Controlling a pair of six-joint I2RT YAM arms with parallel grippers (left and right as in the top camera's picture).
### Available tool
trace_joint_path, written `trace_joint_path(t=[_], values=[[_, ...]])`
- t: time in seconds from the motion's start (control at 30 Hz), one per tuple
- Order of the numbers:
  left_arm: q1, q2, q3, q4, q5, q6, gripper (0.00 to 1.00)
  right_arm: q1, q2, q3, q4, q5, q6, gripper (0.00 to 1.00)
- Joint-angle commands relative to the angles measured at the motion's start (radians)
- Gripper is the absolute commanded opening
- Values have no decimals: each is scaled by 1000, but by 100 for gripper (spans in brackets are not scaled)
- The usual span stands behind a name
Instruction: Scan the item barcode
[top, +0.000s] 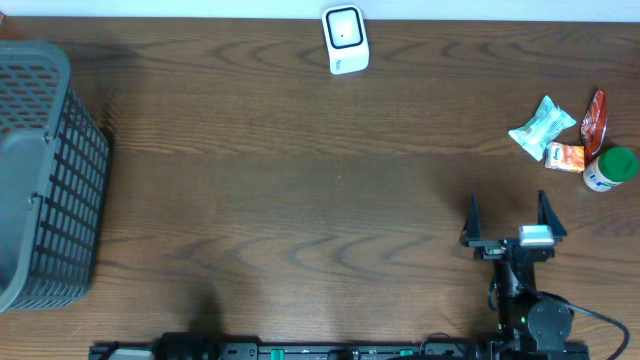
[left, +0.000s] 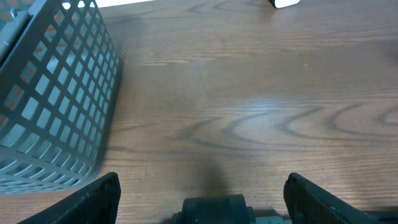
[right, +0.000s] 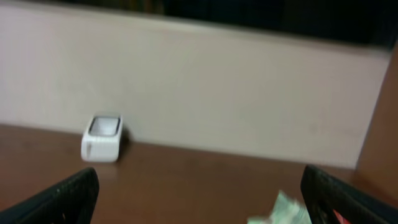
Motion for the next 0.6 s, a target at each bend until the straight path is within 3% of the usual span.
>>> trace_joint_path(t=[0.0, 0.17, 0.57], values=[[-4, -2, 2, -1, -9, 10, 84, -32, -7, -3, -65, 10, 15, 99], [-4, -2, 2, -1, -9, 10, 84, -42, -6, -3, -227, 11, 14, 99], [-4, -2, 2, -1, -9, 10, 84, -42, -1, -3, -234, 19, 14, 99]])
